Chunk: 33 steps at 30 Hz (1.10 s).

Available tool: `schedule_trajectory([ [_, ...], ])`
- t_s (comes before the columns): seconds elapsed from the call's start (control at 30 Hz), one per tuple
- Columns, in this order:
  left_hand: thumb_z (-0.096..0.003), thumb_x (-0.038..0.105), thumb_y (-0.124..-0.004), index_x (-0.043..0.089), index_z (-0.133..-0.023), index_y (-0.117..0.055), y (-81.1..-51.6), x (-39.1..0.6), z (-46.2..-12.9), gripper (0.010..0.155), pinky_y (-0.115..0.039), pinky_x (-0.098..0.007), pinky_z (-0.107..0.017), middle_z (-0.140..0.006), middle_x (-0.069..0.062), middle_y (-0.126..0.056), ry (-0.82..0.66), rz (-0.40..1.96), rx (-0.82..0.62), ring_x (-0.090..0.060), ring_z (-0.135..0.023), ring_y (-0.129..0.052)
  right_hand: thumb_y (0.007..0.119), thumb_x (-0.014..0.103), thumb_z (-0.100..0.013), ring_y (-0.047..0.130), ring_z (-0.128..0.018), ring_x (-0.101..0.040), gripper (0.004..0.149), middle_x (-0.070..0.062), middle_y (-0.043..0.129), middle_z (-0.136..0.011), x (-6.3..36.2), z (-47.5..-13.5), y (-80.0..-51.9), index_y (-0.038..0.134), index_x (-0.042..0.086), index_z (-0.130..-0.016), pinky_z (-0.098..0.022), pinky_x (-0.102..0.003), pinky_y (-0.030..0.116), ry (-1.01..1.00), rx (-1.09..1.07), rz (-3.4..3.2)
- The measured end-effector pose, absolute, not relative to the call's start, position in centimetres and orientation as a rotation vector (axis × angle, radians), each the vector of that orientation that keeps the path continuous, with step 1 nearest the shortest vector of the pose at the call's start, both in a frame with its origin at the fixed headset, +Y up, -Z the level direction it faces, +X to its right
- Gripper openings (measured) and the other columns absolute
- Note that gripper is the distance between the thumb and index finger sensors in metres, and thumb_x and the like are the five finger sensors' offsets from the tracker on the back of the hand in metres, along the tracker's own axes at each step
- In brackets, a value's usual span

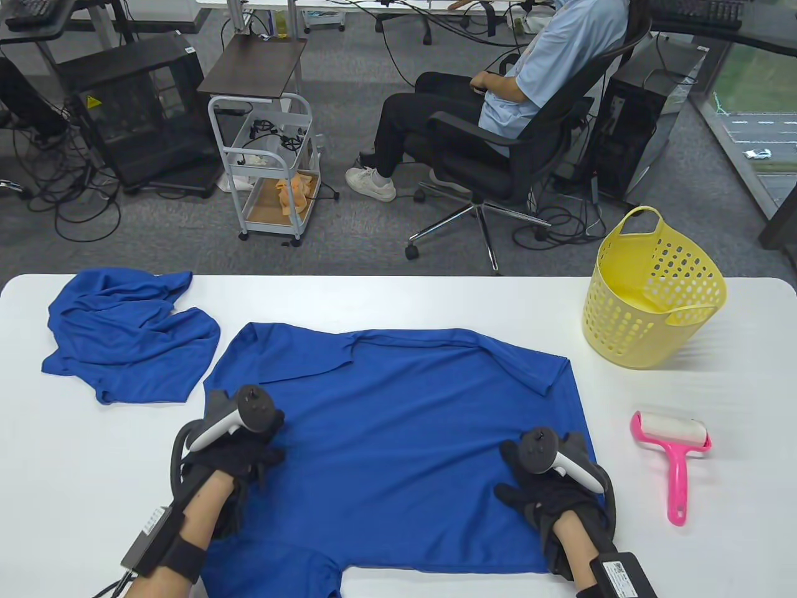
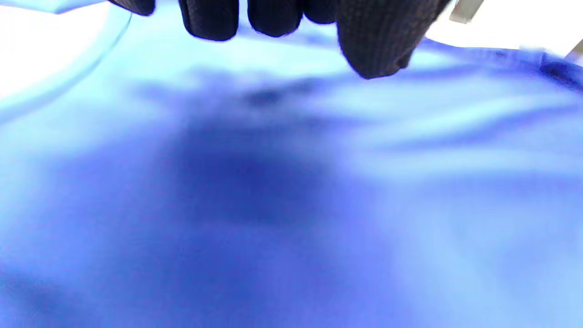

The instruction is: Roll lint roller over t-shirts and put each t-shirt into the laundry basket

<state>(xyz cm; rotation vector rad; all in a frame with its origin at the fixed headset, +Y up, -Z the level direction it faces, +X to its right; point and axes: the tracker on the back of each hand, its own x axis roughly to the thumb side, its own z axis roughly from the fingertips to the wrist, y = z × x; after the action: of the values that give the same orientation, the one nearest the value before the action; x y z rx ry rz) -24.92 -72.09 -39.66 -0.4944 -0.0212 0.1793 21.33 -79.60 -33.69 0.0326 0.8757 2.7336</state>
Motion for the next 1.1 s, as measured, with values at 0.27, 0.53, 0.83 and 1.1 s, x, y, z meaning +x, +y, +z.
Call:
schedule_trajectory([
  [0.27,-0.0528,0.042,-0.073,0.040,-0.107,-0.053,-73.2,-21.2,-51.0,0.058,-0.051,-0.055,-0.080,-0.114,0.008,-0.062,0.078,-0.086,-0.430,-0.027,-0.112,-0.063,0.057,0.054,-0.052,-0.006,-0.097,-0.034,0.069,-0.001,-0.007,-0.111,21.4,-33.6,-79.7,0.013,0.037,-0.103,-0.066,-0.063,0.007,0.858,0.036,2.730],
  [0.53,-0.0461,0.049,-0.076,0.046,-0.103,-0.046,-76.3,-22.5,-53.4,0.065,-0.050,-0.060,-0.079,-0.111,0.007,-0.050,0.147,-0.031,-0.482,-0.032,-0.107,-0.055,0.058,0.054,-0.052,-0.005,-0.098,-0.033,0.069,-0.001,-0.005,-0.111,21.5,-33.6,-79.7,0.014,0.037,-0.103,-0.066,-0.062,0.008,0.865,0.040,2.725],
  [0.83,-0.0503,0.045,-0.072,0.042,-0.094,-0.069,-74.2,-23.9,-54.5,0.043,-0.056,-0.059,-0.077,-0.108,0.009,-0.066,0.154,0.067,-0.422,-0.027,-0.104,-0.074,0.058,0.054,-0.053,-0.005,-0.097,-0.032,0.069,0.000,-0.005,-0.111,21.6,-33.6,-79.8,0.015,0.037,-0.104,-0.066,-0.061,0.007,0.855,0.040,2.711],
  [1.1,-0.0487,0.045,-0.075,0.042,-0.092,-0.077,-68.4,-23.7,-56.1,0.043,-0.085,-0.039,-0.055,-0.078,0.007,-0.086,0.144,0.012,-0.088,-0.004,-0.045,-0.097,0.058,0.054,-0.053,-0.006,-0.097,-0.032,0.069,0.000,-0.006,-0.110,21.7,-33.6,-79.8,0.014,0.037,-0.103,-0.065,-0.061,0.006,0.863,0.041,2.702],
])
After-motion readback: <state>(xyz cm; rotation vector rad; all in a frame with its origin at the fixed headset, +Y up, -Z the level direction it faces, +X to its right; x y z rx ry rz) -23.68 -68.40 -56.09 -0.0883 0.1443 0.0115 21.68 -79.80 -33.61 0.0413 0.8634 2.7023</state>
